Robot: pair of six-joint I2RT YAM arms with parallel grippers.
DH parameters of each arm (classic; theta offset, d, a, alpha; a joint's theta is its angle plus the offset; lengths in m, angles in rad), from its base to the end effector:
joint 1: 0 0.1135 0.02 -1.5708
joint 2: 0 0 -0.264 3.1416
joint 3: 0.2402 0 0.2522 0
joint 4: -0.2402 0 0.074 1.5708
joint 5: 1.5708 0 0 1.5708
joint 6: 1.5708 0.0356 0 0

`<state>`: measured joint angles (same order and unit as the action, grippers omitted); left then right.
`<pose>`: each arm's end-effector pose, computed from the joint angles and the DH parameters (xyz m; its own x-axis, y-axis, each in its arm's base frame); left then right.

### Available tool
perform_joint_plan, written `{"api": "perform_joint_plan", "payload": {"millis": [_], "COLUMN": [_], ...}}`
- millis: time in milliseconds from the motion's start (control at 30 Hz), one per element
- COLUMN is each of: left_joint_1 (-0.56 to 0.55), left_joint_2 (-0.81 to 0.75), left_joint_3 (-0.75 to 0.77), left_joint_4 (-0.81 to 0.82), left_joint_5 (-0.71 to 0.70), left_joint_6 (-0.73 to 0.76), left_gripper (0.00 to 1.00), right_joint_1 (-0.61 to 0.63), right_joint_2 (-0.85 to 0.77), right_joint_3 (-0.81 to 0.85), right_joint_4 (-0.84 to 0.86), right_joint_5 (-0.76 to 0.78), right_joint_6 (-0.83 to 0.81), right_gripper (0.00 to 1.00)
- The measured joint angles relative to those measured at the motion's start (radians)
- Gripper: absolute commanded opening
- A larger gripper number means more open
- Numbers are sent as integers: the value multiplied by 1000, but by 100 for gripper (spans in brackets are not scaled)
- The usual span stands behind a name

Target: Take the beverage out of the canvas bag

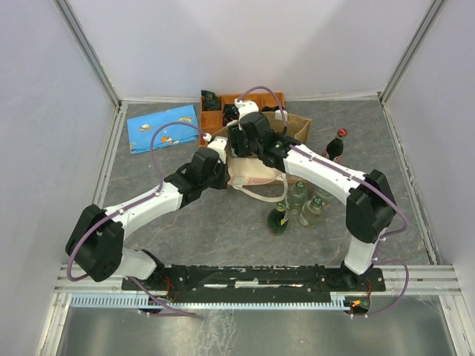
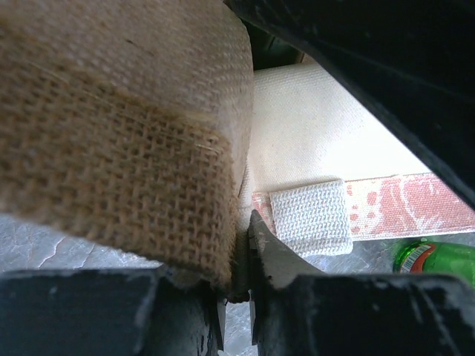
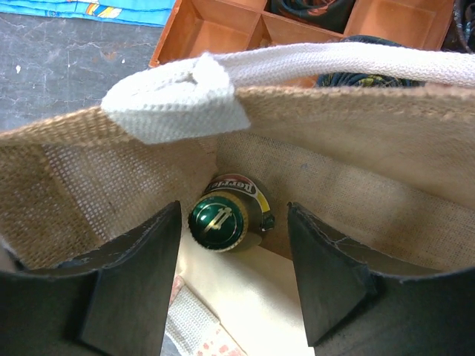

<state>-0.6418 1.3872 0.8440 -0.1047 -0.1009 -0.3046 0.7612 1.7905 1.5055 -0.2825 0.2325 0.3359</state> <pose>0.2423 -0.1766 0.2318 -0.6205 0.0912 -0.7789 0.3618 0.9145 -0.1811 0.3105 0.2845 0.3015 -0.5423 -0.0736 -0.8369 -0.3726 0.9139 0.1610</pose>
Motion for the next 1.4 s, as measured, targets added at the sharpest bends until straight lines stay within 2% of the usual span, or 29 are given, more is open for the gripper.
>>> {"api": "perform_joint_plan", "payload": {"millis": [133, 267, 300, 400, 667, 867, 1200, 1400], "left_joint_1": [0, 0, 0, 0, 0, 0, 0, 0], "left_joint_2": [0, 0, 0, 0, 0, 0, 1, 12], "left_joint_3": [0, 0, 0, 0, 0, 0, 0, 11], "left_joint_4": [0, 0, 0, 0, 1, 2, 2, 2], "left_joint_5": [0, -2, -2, -2, -2, -2, -3, -3], "left_joint_6": [0, 0, 0, 0, 0, 0, 0, 0], "left_gripper": [3, 3, 3, 3, 3, 3, 3, 3], "right_joint_1": [-11, -19, -20, -22, -24, -25, -20, 47], "right_joint_2": [26, 57, 61, 66, 64, 24, -179, -346], "right_joint_3": [0, 0, 0, 0, 0, 0, 109, 180], "right_joint_4": [21, 43, 43, 50, 54, 5, -125, -230], "right_joint_5": [-5, -16, -16, -11, -19, -9, 50, 60], "right_joint_6": [9, 21, 22, 26, -10, -100, -229, -272], "right_gripper": [56, 38, 31, 1, 0, 0, 0, 0]}}
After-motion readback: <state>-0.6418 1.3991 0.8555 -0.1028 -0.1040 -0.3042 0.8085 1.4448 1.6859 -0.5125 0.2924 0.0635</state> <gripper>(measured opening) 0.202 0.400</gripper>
